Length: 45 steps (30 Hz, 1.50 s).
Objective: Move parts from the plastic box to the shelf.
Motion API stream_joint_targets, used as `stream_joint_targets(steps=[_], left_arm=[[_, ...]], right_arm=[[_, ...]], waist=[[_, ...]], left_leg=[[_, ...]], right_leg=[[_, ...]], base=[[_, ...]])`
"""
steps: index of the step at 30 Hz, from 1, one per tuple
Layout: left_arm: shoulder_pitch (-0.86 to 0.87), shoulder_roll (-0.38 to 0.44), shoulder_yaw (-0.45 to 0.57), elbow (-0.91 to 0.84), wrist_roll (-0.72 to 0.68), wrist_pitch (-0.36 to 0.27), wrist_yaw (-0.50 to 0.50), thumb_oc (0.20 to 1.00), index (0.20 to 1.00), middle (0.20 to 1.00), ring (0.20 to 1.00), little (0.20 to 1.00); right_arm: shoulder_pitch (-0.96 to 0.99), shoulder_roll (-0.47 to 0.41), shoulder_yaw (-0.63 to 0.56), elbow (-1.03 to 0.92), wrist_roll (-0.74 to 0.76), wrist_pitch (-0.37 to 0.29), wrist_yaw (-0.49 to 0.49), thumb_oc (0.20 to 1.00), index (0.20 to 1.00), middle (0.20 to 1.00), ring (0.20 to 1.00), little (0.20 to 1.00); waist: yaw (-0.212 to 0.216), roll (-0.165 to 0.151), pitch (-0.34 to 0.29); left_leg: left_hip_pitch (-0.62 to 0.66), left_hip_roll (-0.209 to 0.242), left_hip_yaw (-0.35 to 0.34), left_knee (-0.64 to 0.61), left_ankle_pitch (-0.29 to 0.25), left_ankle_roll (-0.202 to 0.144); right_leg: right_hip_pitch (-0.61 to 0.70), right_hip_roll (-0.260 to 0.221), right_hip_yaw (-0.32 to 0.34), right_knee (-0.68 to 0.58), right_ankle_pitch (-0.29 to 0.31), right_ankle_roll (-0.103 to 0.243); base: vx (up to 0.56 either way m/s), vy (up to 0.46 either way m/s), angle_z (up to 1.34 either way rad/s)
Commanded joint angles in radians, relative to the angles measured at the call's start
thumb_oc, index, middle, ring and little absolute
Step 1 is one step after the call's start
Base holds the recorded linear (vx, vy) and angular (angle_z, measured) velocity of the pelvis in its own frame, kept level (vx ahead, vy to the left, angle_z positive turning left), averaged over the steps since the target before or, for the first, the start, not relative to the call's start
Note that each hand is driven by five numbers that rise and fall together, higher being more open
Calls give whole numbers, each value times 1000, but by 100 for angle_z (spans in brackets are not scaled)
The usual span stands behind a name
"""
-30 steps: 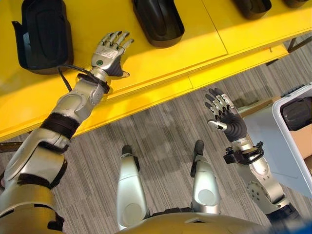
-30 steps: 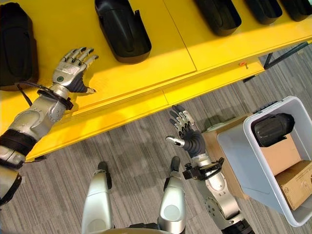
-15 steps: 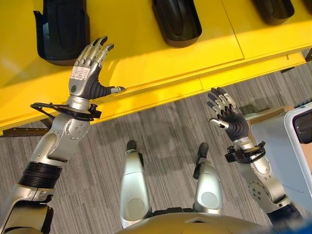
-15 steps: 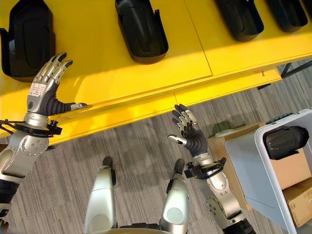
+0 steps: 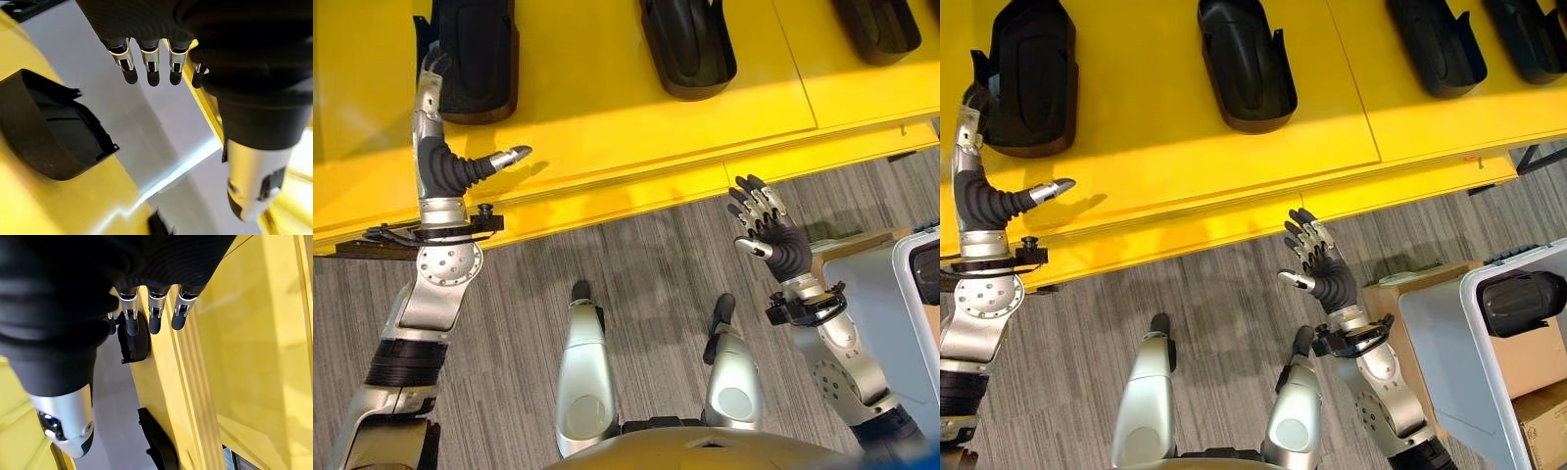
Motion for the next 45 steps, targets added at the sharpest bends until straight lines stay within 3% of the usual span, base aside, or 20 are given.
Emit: stream_joint_targets(steps=[1,8,12,13,19,27,28,30,31,33,34,35,37,45], left_arm=[[-127,9,-2,69,-171,-69,13,1000,1000,1000,1000,1000],[-293,11,-55,218,-411,-86,-17,1000,1000,1000,1000,1000],[-330,23,-68,247,-457,-85,-28,1000,1000,1000,1000,1000],[-385,38,-78,308,-535,-86,-39,1000,1000,1000,1000,1000],[-496,98,-131,473,-609,-53,-69,1000,1000,1000,1000,1000],[-571,165,-173,549,-518,-29,-39,1000,1000,1000,1000,1000],[-578,172,-179,556,-504,-26,-35,1000,1000,1000,1000,1000],[-589,178,-187,569,-494,-23,-33,1000,1000,1000,1000,1000],[-600,188,-192,567,-473,-25,-18,1000,1000,1000,1000,1000],[-607,197,-194,565,-457,-27,-9,1000,1000,1000,1000,1000],[-612,212,-200,571,-431,-24,3,1000,1000,1000,1000,1000],[-614,212,-199,570,-430,-24,3,1000,1000,1000,1000,1000],[-616,218,-195,562,-420,-31,17,1000,1000,1000,1000,1000],[-651,264,-212,588,-353,-17,51,1000,1000,1000,1000,1000]], right_arm=[[-29,-7,-22,-32,27,-20,19,1000,1000,1000,1000,1000],[-33,-13,13,-19,30,-3,24,1000,1000,1000,1000,1000],[-33,-17,22,-18,31,3,25,1000,1000,1000,1000,1000],[-33,-21,36,-12,33,10,31,1000,1000,1000,1000,1000],[-36,-35,54,-8,47,17,39,1000,1000,1000,1000,1000],[-46,-41,73,-3,52,15,46,1000,1000,1000,1000,1000],[-47,-39,78,-1,54,15,49,1000,1000,1000,1000,1000],[-49,-38,80,2,55,14,51,1000,1000,1000,1000,1000],[-52,-39,87,5,57,14,53,1000,1000,1000,1000,1000],[-53,-37,87,6,60,13,53,1000,1000,1000,1000,1000],[-57,-35,93,10,64,12,57,1000,1000,1000,1000,1000],[-57,-35,91,10,64,11,57,1000,1000,1000,1000,1000],[-62,-32,98,13,67,10,59,1000,1000,1000,1000,1000],[-72,-41,108,16,68,9,65,1000,1000,1000,1000,1000]], waist=[[-11,-19,-40],[-28,-25,-53],[-30,-26,-54],[-35,-29,-56],[-43,-37,-58],[-37,-55,-53],[-34,-54,-56],[-34,-59,-54],[-30,-58,-59],[-31,-64,-57],[-26,-66,-61],[-28,-68,-58],[-20,-68,-61],[-14,-71,-63]], left_leg=[[92,-21,71,-141,66,36],[80,-18,67,-122,58,36],[77,-17,67,-115,55,37],[70,-16,65,-104,51,38],[51,-14,63,-88,46,40],[28,-15,55,-69,37,46],[37,-8,50,-63,8,38],[22,-14,54,-65,34,46],[26,-10,46,-58,5,41],[11,-18,49,-59,30,50],[18,-11,42,-53,1,44],[6,-18,47,-56,28,51],[13,-11,39,-48,-3,45],[-11,-16,36,-34,-11,48]], right_leg=[[14,-26,20,147,-88,-3],[14,-20,23,147,-88,0],[13,-18,26,147,-88,1],[13,-16,26,145,-85,2],[11,-12,22,139,-78,6],[19,-8,11,122,-65,14],[30,0,15,127,-84,23],[22,-6,7,117,-62,16],[30,2,11,121,-79,25],[23,-6,3,113,-53,18],[34,2,5,114,-70,28],[26,-5,-1,107,-50,20],[37,4,3,110,-67,29],[39,5,-6,99,-61,31]], base=[[21,21,4],[0,0,0],[0,0,0],[0,0,0],[0,0,0],[18,1,3],[14,4,4],[4,2,2],[100,-14,2],[0,0,0],[-53,18,2],[96,-21,2],[59,-6,4],[0,0,0]])
